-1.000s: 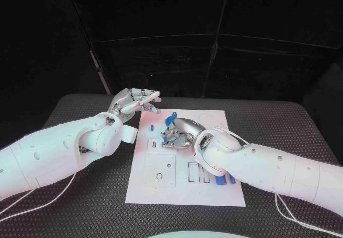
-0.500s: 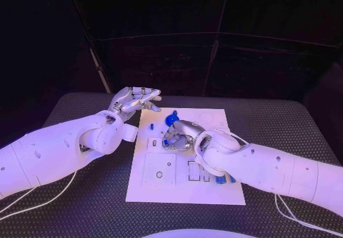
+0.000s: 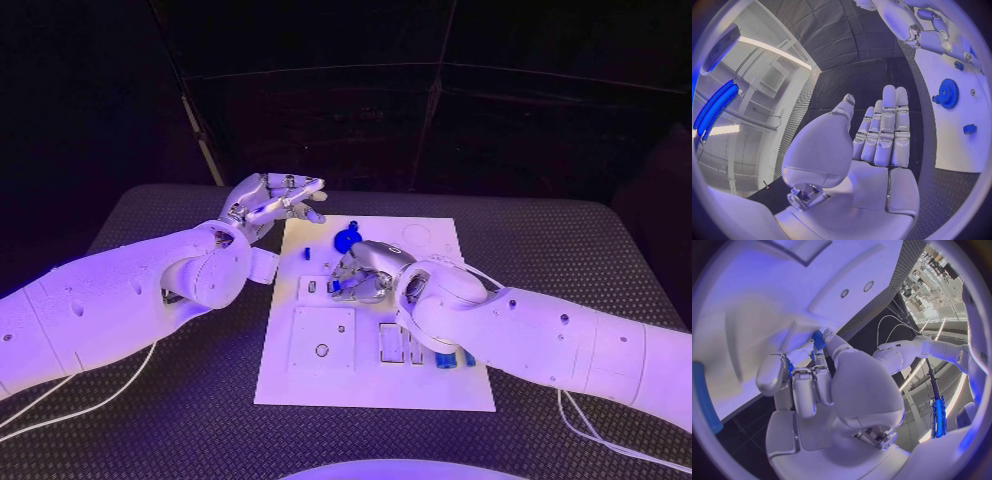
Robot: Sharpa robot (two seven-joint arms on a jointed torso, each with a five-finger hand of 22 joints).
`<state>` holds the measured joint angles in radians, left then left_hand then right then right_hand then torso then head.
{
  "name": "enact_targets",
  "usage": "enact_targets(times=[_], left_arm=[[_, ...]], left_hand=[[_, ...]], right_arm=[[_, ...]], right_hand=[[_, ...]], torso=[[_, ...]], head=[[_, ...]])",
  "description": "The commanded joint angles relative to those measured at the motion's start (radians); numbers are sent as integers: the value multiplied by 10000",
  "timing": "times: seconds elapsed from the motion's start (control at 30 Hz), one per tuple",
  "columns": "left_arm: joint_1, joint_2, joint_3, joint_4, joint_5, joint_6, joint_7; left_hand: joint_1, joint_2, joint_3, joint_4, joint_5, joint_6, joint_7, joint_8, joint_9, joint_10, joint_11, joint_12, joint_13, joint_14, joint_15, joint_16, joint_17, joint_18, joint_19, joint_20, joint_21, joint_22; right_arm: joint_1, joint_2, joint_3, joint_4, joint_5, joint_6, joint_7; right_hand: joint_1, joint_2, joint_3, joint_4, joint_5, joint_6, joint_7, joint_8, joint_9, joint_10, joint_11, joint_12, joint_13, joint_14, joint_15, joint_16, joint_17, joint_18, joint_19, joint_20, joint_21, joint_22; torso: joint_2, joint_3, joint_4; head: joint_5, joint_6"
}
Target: Assemble the parts on the task board
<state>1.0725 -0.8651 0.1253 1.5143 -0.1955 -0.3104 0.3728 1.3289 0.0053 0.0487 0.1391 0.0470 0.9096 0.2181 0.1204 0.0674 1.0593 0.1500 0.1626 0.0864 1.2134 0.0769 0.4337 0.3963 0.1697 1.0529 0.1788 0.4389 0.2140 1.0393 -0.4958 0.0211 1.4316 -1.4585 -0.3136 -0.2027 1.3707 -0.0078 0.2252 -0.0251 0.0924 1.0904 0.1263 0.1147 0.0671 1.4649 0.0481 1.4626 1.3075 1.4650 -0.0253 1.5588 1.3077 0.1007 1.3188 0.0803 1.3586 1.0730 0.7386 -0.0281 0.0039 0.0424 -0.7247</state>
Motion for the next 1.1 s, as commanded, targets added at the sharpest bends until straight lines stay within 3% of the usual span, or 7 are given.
enact_targets(times=[0.03, 0.73, 1.1], left_arm=[[16, 16, 11, -2, 30, 112, 68], [15, 51, 11, -38, 30, 138, 67], [15, 50, 11, -38, 30, 142, 64]], left_hand=[[46, 12, -22, -24, 4, 16, 49, -45, 6, 20, 14, -44, -8, -90, 3, 15, 12, 94, -59, 20, -62, 2], [46, 12, -22, -24, 4, 16, 49, -45, 6, 20, 14, -44, -8, -90, 3, 15, 12, 94, -59, 20, -62, 2], [46, 12, -22, -24, 4, 16, 49, -45, 6, 20, 14, -44, -8, -90, 3, 15, 12, 94, -59, 20, -62, 2]], right_arm=[[-50, -87, -63, -19, -301, 325, -306], [-52, -160, -63, 119, -816, 7, -528], [-52, -126, -63, 57, -888, 170, -614]], right_hand=[[-41, 42, 48, -8, -7, 81, -49, 33, 17, 168, -89, -72, 1377, 981, -44, 3, 2279, -48, -17, -5, -44, -18], [-91, -29, 101, -59, 169, 71, -44, 13, 11, 168, -88, -72, 1383, 982, -44, 4, 2285, -56, 2, -9, -43, 10], [-269, -203, 87, -55, 202, -28, -1, -61, -8, 92, -55, -170, 1287, 972, -24, -13, 2240, -45, -31, 2, -91, -66]], torso=[[-3, -2, -5], [-5, -16, 3], [0, -11, 4]], head=[[1, -15], [-22, -65], [-23, -70]])
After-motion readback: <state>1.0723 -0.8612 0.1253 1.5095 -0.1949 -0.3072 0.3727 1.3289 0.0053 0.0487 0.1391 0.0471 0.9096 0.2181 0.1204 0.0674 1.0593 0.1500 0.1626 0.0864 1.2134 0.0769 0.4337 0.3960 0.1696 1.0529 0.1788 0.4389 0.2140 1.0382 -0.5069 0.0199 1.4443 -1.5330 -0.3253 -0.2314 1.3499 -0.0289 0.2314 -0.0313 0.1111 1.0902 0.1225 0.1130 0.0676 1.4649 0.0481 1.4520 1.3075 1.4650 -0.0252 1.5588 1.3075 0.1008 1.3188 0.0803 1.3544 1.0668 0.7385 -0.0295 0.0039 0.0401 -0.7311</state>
